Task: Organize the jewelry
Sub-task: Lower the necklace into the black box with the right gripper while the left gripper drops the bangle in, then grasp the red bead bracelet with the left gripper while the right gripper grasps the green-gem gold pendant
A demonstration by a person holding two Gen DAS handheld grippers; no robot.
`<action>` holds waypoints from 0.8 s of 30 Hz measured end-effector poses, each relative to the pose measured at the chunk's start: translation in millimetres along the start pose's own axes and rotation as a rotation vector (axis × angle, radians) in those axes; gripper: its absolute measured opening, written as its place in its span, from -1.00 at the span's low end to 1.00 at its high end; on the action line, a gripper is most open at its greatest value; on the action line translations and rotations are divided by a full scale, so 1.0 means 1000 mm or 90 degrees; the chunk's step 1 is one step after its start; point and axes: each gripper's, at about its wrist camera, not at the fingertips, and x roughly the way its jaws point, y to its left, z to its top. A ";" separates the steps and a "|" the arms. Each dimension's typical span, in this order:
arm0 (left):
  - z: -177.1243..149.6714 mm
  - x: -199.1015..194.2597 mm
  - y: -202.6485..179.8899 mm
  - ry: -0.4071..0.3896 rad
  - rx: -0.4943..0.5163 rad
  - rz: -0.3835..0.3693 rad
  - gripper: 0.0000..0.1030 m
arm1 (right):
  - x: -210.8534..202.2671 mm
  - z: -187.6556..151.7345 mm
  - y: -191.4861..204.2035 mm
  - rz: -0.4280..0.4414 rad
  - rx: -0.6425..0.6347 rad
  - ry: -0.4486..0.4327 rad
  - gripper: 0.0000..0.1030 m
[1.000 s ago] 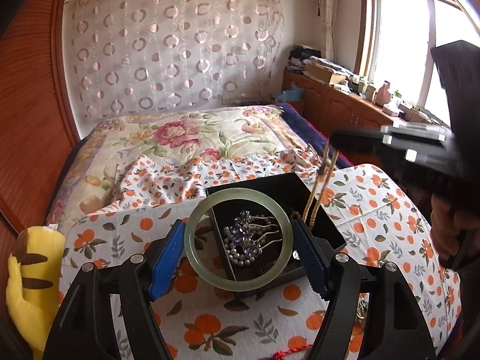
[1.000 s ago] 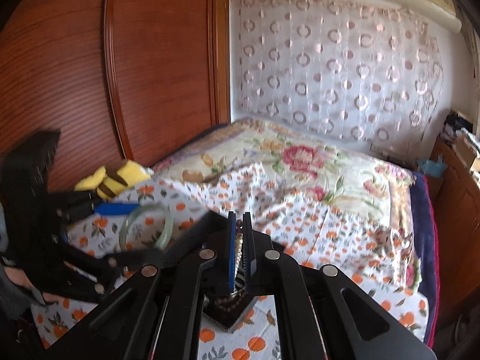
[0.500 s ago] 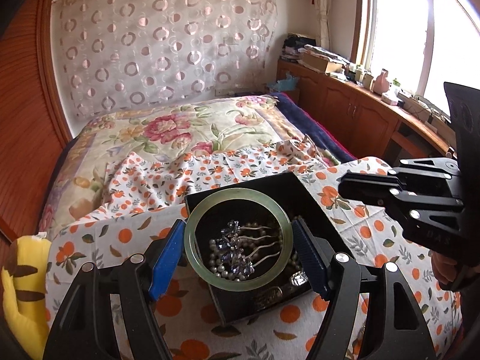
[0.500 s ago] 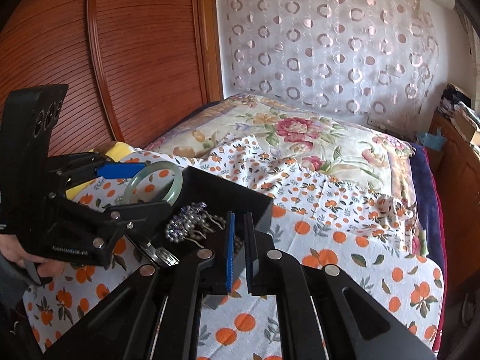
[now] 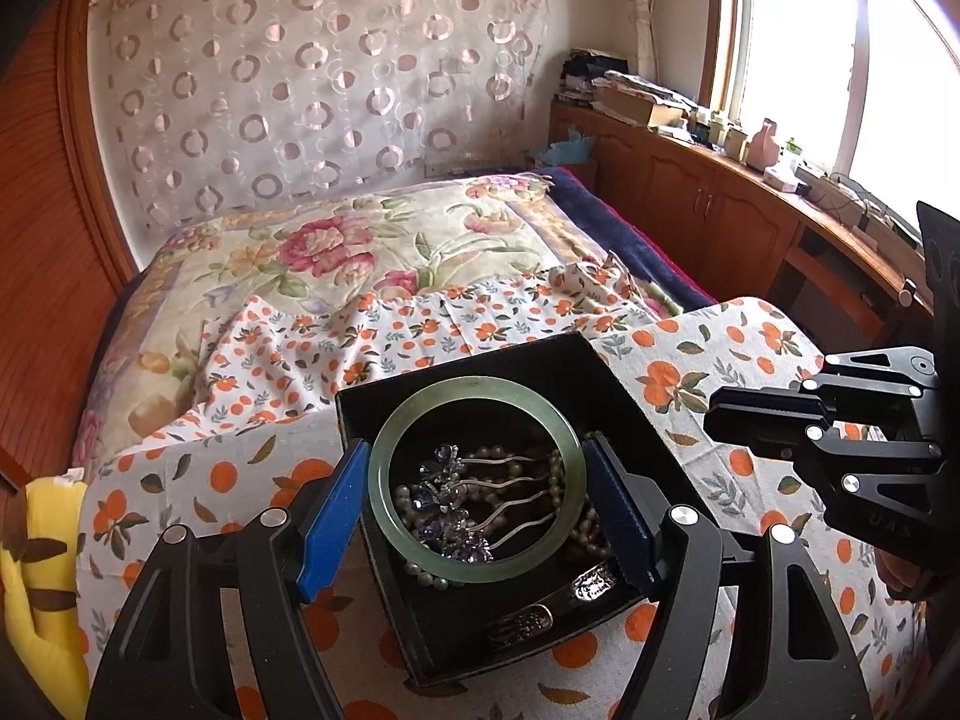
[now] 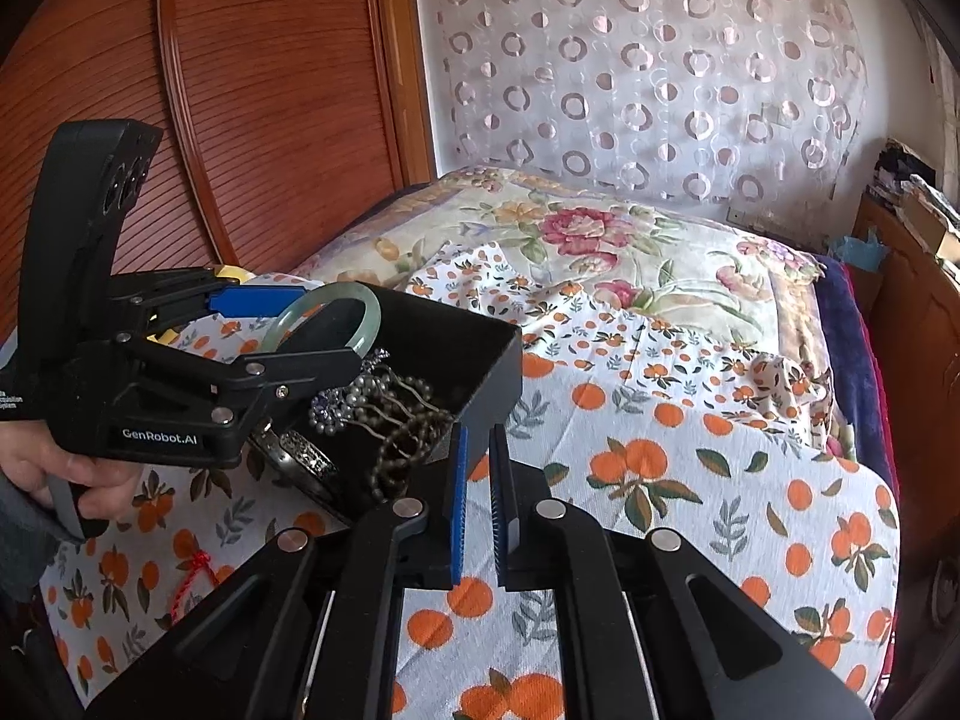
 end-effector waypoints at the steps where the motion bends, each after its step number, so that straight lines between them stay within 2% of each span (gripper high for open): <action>1: 0.000 0.000 0.000 0.000 0.001 0.000 0.34 | 0.000 -0.001 0.000 0.000 0.002 0.001 -0.84; 6: 0.000 -0.001 -0.004 -0.002 0.002 -0.003 0.36 | -0.003 -0.008 0.000 0.001 0.006 0.004 -0.84; 8: 0.000 -0.003 -0.005 -0.008 0.003 -0.006 0.44 | -0.005 -0.012 0.000 -0.001 0.007 0.006 -0.84; 14: -0.004 -0.018 -0.007 -0.021 -0.001 -0.014 0.45 | -0.017 -0.028 0.003 -0.015 0.011 0.007 -0.84; 24: -0.045 -0.059 -0.004 -0.027 -0.008 -0.020 0.53 | -0.036 -0.072 0.014 -0.009 0.038 0.033 -0.83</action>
